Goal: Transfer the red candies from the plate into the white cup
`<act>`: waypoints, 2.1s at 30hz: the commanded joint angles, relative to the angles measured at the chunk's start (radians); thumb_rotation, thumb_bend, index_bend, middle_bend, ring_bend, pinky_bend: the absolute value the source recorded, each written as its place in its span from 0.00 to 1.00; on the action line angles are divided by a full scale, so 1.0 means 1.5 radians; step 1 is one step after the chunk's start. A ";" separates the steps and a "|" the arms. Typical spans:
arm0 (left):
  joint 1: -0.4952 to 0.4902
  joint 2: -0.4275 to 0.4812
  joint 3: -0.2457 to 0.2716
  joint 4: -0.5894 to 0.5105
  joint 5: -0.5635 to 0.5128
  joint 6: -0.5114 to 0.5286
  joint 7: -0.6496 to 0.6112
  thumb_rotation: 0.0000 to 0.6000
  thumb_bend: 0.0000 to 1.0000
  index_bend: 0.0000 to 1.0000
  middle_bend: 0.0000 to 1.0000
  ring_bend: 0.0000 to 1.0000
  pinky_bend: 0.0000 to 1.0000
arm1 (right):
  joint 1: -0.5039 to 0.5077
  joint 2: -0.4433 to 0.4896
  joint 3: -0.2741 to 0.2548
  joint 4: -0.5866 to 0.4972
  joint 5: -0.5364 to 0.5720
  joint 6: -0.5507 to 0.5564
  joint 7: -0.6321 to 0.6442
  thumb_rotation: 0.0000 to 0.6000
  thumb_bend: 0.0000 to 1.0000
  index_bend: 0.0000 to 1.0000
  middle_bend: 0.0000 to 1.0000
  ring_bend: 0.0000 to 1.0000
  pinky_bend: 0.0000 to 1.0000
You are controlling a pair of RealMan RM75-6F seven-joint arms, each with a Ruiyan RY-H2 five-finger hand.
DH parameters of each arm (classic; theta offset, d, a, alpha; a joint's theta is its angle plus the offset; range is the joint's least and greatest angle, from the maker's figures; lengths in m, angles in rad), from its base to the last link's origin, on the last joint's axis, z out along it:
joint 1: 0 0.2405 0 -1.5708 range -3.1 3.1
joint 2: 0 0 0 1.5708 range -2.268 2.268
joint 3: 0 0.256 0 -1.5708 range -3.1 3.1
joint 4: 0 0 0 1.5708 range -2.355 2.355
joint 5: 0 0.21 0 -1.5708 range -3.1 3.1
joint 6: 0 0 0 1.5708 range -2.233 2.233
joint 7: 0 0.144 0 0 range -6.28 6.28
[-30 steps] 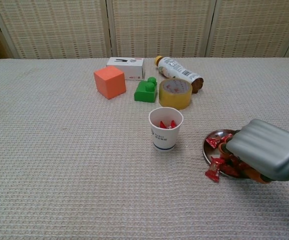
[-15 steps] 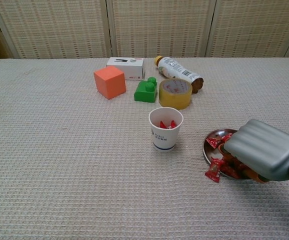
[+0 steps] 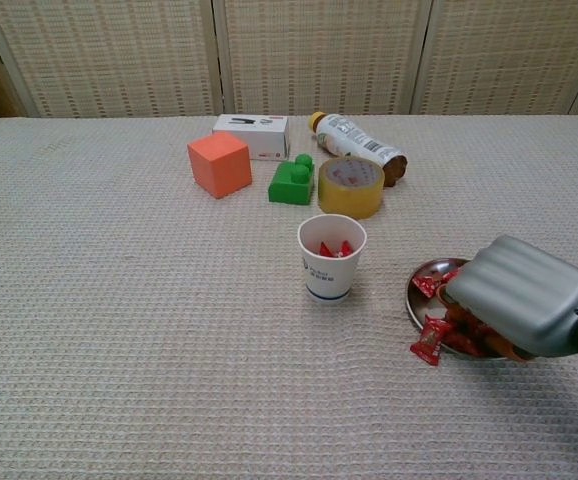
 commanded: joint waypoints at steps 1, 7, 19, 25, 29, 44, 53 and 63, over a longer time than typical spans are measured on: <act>0.000 0.000 0.000 0.000 0.000 0.001 -0.001 1.00 0.53 0.00 0.15 0.21 0.25 | 0.001 0.001 0.005 -0.004 0.000 0.001 0.004 1.00 0.29 0.75 0.56 0.51 0.75; 0.000 -0.001 0.000 0.001 0.000 0.001 -0.002 1.00 0.53 0.00 0.15 0.21 0.25 | 0.001 0.002 0.006 -0.008 -0.002 0.000 0.002 1.00 0.29 0.77 0.57 0.52 0.75; -0.001 -0.002 -0.001 0.002 -0.001 0.000 0.000 1.00 0.53 0.00 0.15 0.21 0.25 | 0.003 0.021 0.026 -0.039 -0.009 0.010 0.019 1.00 0.29 0.78 0.57 0.52 0.75; 0.000 -0.002 -0.001 0.000 -0.001 0.001 0.002 1.00 0.53 0.00 0.15 0.21 0.25 | 0.008 0.036 0.038 -0.077 -0.016 0.026 0.004 1.00 0.29 0.78 0.57 0.52 0.75; 0.000 -0.002 -0.001 0.000 -0.001 0.002 0.003 1.00 0.53 0.00 0.15 0.21 0.25 | 0.015 0.039 0.047 -0.100 -0.017 0.031 -0.012 1.00 0.29 0.78 0.57 0.52 0.75; -0.001 -0.001 -0.003 0.000 -0.006 -0.001 -0.003 1.00 0.53 0.00 0.15 0.21 0.25 | 0.094 0.006 0.170 -0.229 0.050 0.046 -0.074 1.00 0.29 0.78 0.57 0.52 0.75; 0.001 0.001 -0.001 0.001 -0.001 0.005 -0.008 1.00 0.53 0.00 0.15 0.21 0.25 | 0.150 -0.073 0.202 -0.162 0.141 0.058 -0.133 1.00 0.29 0.77 0.57 0.52 0.75; -0.001 0.002 -0.002 0.001 -0.004 -0.002 -0.010 1.00 0.53 0.01 0.15 0.21 0.25 | 0.180 -0.107 0.193 -0.083 0.152 0.043 -0.083 1.00 0.29 0.55 0.57 0.52 0.75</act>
